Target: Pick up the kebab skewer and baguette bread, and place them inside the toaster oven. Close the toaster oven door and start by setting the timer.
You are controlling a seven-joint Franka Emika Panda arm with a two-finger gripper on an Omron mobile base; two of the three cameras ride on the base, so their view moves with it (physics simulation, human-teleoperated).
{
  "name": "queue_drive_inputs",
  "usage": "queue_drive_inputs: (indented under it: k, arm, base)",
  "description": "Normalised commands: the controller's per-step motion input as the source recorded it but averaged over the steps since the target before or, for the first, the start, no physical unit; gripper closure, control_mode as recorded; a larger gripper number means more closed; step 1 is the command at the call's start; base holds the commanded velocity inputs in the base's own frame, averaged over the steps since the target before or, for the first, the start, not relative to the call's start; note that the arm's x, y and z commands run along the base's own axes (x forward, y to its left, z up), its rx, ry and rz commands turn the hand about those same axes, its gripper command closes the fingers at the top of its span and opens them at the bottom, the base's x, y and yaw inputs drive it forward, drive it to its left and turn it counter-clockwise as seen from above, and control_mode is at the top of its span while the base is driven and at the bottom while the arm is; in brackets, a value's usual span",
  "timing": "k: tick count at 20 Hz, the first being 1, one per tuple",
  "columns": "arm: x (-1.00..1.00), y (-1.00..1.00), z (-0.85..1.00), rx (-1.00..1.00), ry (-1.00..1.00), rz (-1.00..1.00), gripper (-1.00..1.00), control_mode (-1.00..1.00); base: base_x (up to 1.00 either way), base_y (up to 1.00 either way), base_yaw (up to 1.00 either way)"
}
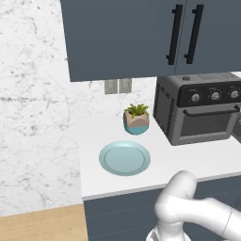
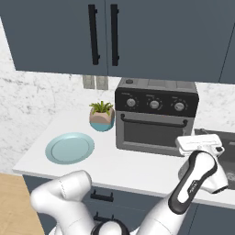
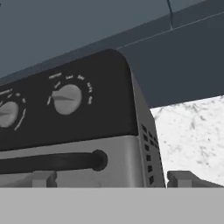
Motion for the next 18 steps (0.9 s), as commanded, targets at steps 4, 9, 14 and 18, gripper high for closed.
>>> queue_drive_inputs:
  k: [4, 9, 14, 18]
  arm:
    - [-0.55, 0.08, 0.32, 0.00, 0.02, -0.06, -1.00, -1.00]
    - [-0.30, 0.36, 0.57, 0.00, 0.05, -0.06, -1.00, -1.00]
    - [-0.10, 0.62, 0.51, 0.01, 0.05, -0.02, -1.00, -1.00]
    - [-0.02, 0.63, 0.47, 0.03, 0.03, -0.02, -1.00, -1.00]
  base:
    - [0.00, 0.00, 0.00]
    - [0.00, 0.00, 0.00]
    - [0.00, 0.00, 0.00]
    - [0.00, 0.00, 0.00]
